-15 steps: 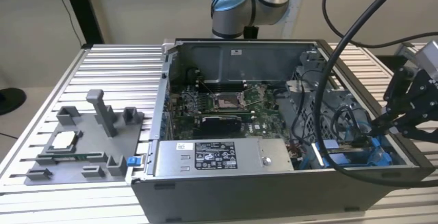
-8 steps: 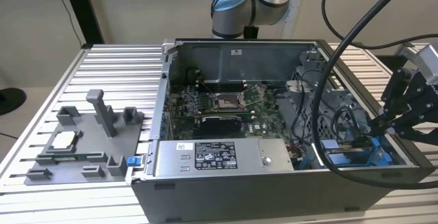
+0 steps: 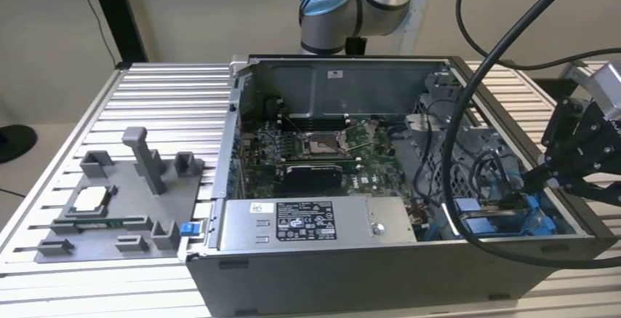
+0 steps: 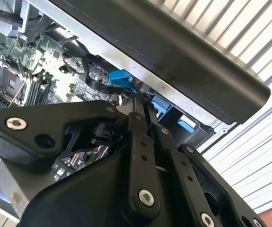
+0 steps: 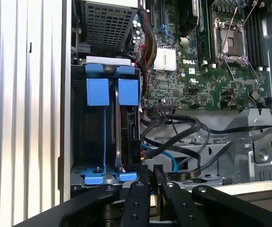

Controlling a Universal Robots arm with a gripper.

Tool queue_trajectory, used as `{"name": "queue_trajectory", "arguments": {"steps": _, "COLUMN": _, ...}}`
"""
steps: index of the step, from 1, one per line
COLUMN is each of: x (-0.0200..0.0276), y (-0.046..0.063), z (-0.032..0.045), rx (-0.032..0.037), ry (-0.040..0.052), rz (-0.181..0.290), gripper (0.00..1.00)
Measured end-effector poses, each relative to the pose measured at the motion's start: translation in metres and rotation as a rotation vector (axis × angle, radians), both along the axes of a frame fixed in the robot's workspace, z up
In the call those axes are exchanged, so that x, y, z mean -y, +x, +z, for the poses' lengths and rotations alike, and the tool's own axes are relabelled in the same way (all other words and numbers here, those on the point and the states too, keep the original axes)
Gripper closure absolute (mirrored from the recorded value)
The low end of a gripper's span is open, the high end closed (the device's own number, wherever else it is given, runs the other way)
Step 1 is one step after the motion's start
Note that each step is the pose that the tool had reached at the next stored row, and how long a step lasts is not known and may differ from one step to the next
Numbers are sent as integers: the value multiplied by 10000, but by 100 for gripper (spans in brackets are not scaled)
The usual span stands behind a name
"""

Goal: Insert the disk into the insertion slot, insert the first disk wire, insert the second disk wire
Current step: 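Insert the second disk wire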

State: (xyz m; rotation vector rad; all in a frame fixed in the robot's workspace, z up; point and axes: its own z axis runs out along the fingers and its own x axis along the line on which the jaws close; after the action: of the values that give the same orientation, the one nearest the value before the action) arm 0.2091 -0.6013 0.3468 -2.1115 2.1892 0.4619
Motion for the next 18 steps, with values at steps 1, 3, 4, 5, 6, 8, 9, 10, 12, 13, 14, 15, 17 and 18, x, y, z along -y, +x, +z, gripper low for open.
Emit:
{"name": "queue_trajectory", "arguments": {"steps": 1, "x": 0, "y": 0, "z": 0, "rx": 0, "ry": 0, "rz": 0, "gripper": 100}}
{"name": "queue_trajectory", "arguments": {"steps": 3, "x": 0, "y": 0, "z": 0, "rx": 0, "ry": 1, "rz": 0, "gripper": 100}}
{"name": "queue_trajectory", "arguments": {"steps": 4, "x": 1, "y": 0, "z": 0, "rx": 0, "ry": 2, "rz": 0, "gripper": 100}}
{"name": "queue_trajectory", "arguments": {"steps": 5, "x": 1, "y": 0, "z": 0, "rx": 0, "ry": 2, "rz": 0, "gripper": 100}}
{"name": "queue_trajectory", "arguments": {"steps": 6, "x": 1, "y": 0, "z": 0, "rx": 0, "ry": 3, "rz": 0, "gripper": 100}}
{"name": "queue_trajectory", "arguments": {"steps": 8, "x": 3, "y": 0, "z": 8, "rx": 1, "ry": 13, "rz": -2, "gripper": 100}}
{"name": "queue_trajectory", "arguments": {"steps": 9, "x": 4, "y": -2, "z": 22, "rx": 0, "ry": 34, "rz": -10, "gripper": 100}}
{"name": "queue_trajectory", "arguments": {"steps": 10, "x": 4, "y": -8, "z": 37, "rx": -1, "ry": 51, "rz": -23, "gripper": 100}}
{"name": "queue_trajectory", "arguments": {"steps": 12, "x": 3, "y": -33, "z": 55, "rx": 0, "ry": 76, "rz": -37, "gripper": 100}}
{"name": "queue_trajectory", "arguments": {"steps": 13, "x": 3, "y": -53, "z": 61, "rx": -1, "ry": 84, "rz": -44, "gripper": 100}}
{"name": "queue_trajectory", "arguments": {"steps": 14, "x": 3, "y": -72, "z": 68, "rx": 0, "ry": 90, "rz": -51, "gripper": 100}}
{"name": "queue_trajectory", "arguments": {"steps": 15, "x": 4, "y": -91, "z": 80, "rx": 1, "ry": 101, "rz": -63, "gripper": 100}}
{"name": "queue_trajectory", "arguments": {"steps": 17, "x": 3, "y": -119, "z": 114, "rx": -1, "ry": 167, "rz": -97, "gripper": 100}}
{"name": "queue_trajectory", "arguments": {"steps": 18, "x": 4, "y": -129, "z": 138, "rx": 0, "ry": 196, "rz": -112, "gripper": 100}}
